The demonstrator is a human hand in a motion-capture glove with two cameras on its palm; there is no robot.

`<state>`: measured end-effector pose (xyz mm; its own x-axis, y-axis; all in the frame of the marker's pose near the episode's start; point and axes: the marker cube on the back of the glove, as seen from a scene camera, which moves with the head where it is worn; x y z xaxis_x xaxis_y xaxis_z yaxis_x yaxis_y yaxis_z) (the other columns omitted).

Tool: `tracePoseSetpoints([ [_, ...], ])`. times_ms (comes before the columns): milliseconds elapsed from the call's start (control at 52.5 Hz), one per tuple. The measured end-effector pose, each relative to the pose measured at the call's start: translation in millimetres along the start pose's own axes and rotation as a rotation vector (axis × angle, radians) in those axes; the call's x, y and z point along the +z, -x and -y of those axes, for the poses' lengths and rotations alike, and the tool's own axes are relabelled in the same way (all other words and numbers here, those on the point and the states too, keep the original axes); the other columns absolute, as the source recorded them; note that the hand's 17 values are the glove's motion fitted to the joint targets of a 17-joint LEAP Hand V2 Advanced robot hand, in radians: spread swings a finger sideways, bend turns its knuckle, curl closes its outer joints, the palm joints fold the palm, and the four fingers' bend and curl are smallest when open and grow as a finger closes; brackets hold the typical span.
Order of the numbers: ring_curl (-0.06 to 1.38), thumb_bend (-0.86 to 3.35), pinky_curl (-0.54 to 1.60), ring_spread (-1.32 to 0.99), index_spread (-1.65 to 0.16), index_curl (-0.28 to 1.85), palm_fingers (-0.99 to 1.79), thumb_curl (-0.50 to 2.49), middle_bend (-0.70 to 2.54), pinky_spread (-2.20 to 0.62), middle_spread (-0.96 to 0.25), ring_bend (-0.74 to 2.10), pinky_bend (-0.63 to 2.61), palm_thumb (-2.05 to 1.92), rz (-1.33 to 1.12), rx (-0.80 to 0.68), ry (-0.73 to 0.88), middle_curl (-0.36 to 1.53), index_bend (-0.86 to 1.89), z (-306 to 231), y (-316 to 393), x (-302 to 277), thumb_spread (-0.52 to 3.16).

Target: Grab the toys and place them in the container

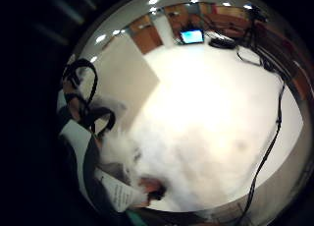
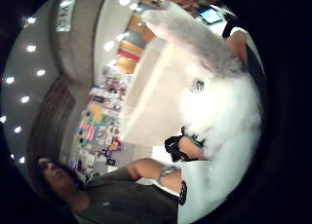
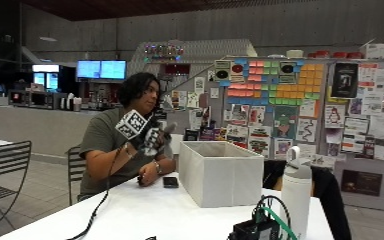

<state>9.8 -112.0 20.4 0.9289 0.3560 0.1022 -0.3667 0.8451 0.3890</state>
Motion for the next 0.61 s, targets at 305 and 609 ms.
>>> tracePoseSetpoints([
  [305, 0.55, 0.05, 0.51, -0.36, -0.36, 0.30, 1.08, 0.76, 1.00, -0.42, -0.38, 1.43, 1.20, 0.69, 0.148, -0.193, -0.035, 0.73, 0.18, 124, 124, -10, 0.61],
  [609, 0.56, 0.00, 0.52, -0.36, -0.36, 0.36, 1.03, 0.85, 0.98, -0.41, -0.38, 1.42, 1.16, 0.70, 0.227, -0.247, 0.054, 0.79, 0.18, 193, 164, 52, 0.54],
])
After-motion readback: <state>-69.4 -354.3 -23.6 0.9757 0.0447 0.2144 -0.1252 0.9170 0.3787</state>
